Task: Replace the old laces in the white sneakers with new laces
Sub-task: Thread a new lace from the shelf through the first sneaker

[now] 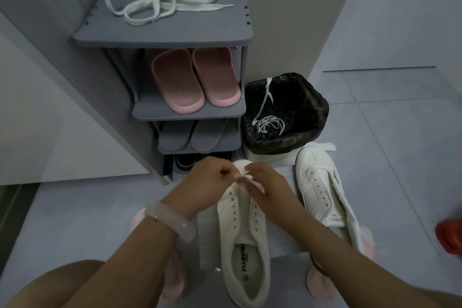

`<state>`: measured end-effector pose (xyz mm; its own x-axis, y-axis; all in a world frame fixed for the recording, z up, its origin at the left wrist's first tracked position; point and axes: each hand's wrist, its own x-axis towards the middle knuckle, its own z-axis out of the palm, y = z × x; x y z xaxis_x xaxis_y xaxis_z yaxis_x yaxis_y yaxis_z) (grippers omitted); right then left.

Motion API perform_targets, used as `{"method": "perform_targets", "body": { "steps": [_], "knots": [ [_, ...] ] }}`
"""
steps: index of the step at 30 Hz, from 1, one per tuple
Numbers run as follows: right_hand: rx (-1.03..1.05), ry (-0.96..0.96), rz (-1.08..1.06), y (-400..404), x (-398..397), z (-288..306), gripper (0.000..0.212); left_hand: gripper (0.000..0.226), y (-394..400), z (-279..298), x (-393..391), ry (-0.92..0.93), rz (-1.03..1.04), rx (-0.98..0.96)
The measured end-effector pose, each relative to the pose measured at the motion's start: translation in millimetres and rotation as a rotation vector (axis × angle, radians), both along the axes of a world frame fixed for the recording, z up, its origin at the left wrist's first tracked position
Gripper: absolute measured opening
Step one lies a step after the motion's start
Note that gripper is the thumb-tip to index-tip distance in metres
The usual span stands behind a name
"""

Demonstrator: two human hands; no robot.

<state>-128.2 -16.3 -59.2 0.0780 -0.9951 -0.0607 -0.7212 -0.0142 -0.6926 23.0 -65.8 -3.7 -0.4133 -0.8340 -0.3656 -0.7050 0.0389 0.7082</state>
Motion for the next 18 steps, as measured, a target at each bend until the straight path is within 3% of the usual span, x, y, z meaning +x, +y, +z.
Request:
{"method": "perform_targets", "body": {
  "steps": [3, 7, 15, 18],
  "knots": [
    [0.156, -0.286, 0.002, -1, 2, 7, 0.024, 0.019, -1, -8, -9, 0.029, 0.017, 0.018],
    [0.262, -0.523, -0.295, -6, -4, 12, 0.025, 0.023, -6, -23, -2, -0.064, 0.049, -0.006],
    [0.344, 0.026, 0.081, 3, -4, 4, 0.024, 0.010, 1, -56, 6, -0.131, 0.063, -0.073],
    [0.319, 0.066, 0.063, 4, -3, -1, 0.025, 0.013, 4, -61, 4, -0.149, 0.043, -0.107]
  ]
}}
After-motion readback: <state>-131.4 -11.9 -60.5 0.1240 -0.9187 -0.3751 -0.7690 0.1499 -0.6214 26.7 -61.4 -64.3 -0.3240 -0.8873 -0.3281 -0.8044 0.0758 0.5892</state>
